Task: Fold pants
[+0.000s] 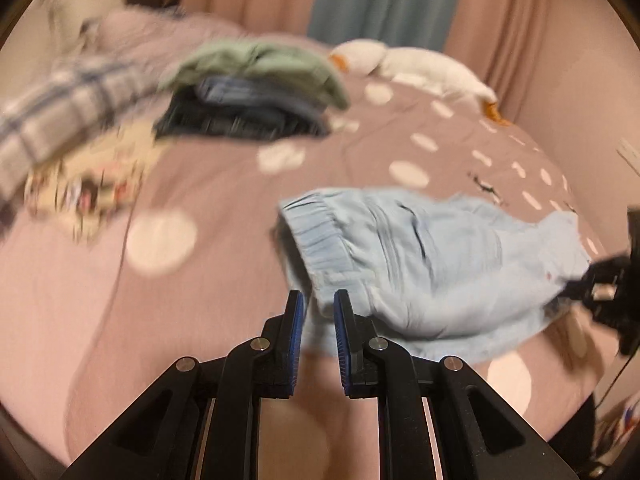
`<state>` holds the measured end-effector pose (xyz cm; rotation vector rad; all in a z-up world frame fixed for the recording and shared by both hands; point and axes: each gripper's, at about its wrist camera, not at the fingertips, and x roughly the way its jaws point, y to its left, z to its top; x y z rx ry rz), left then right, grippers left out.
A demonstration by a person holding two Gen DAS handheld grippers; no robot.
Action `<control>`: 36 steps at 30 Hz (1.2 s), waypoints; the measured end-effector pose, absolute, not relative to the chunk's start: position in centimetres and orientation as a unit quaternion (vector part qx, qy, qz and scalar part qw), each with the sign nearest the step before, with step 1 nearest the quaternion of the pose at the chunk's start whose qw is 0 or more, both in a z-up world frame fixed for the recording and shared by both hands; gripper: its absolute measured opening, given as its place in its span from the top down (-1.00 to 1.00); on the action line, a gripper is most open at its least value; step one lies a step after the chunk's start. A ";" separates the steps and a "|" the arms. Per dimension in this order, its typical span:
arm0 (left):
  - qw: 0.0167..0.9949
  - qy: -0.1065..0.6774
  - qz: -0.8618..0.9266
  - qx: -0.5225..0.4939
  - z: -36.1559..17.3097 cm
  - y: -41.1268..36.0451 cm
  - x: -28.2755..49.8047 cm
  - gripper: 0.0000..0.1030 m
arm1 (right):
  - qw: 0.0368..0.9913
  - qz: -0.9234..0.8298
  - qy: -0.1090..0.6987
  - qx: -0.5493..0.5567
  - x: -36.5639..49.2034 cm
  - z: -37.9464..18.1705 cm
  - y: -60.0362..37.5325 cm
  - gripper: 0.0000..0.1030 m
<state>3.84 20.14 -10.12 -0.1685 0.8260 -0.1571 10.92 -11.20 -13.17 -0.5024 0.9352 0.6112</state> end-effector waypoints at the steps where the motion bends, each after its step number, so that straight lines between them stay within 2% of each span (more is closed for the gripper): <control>1: 0.907 0.406 -0.071 -0.088 -10.4 20.2 3.7 0.69 | 0.809 0.287 0.448 -0.249 10.4 -14.4 -10.7 0.86; 4: 0.906 0.398 -0.083 -0.117 -9.6 19.8 3.1 0.69 | 0.802 0.281 0.440 -0.290 9.4 -16.6 -9.7 0.85; 8: 0.900 0.391 -0.110 -0.160 -8.6 18.2 3.0 0.69 | 0.812 0.274 0.446 -0.258 10.2 -15.9 -10.1 0.81; 12: 0.858 0.420 -0.143 -0.260 -10.3 17.3 3.4 0.68 | 0.819 0.264 0.441 -0.255 9.9 -16.2 -10.1 0.80; 13: 0.848 0.426 -0.143 -0.281 -11.0 17.1 3.6 0.66 | 0.821 0.262 0.440 -0.251 9.8 -16.3 -10.1 0.79; 15: 0.838 0.433 -0.132 -0.305 -11.9 16.9 3.8 0.39 | 0.826 0.258 0.441 -0.239 9.9 -16.3 -10.3 0.79; 17: 0.824 0.440 -0.119 -0.338 -12.8 17.1 4.2 0.22 | 0.828 0.256 0.441 -0.231 9.7 -16.3 -10.3 0.79; 22: 0.807 0.432 -0.100 -0.390 -13.9 17.4 5.7 0.22 | 0.831 0.254 0.440 -0.228 9.6 -16.5 -10.3 0.78; 23: 0.804 0.432 -0.092 -0.399 -14.2 17.4 5.9 0.31 | 0.832 0.253 0.439 -0.226 9.6 -16.5 -10.3 0.79; 24: 0.803 0.433 -0.083 -0.402 -14.3 17.5 6.0 0.69 | 0.833 0.252 0.438 -0.225 9.7 -16.5 -10.3 0.79; 25: 0.804 0.434 -0.071 -0.400 -14.2 17.5 5.9 0.81 | 0.836 0.249 0.434 -0.225 9.6 -16.4 -10.3 0.84; 31: 0.829 0.412 -0.058 -0.374 -12.8 18.5 3.8 0.81 | 0.847 0.274 0.402 -0.215 7.8 -14.2 -10.4 0.86; 36: 0.821 0.453 -0.050 -0.344 -14.0 18.4 4.2 0.81 | 0.825 0.274 0.435 -0.234 7.8 -17.5 -9.4 0.80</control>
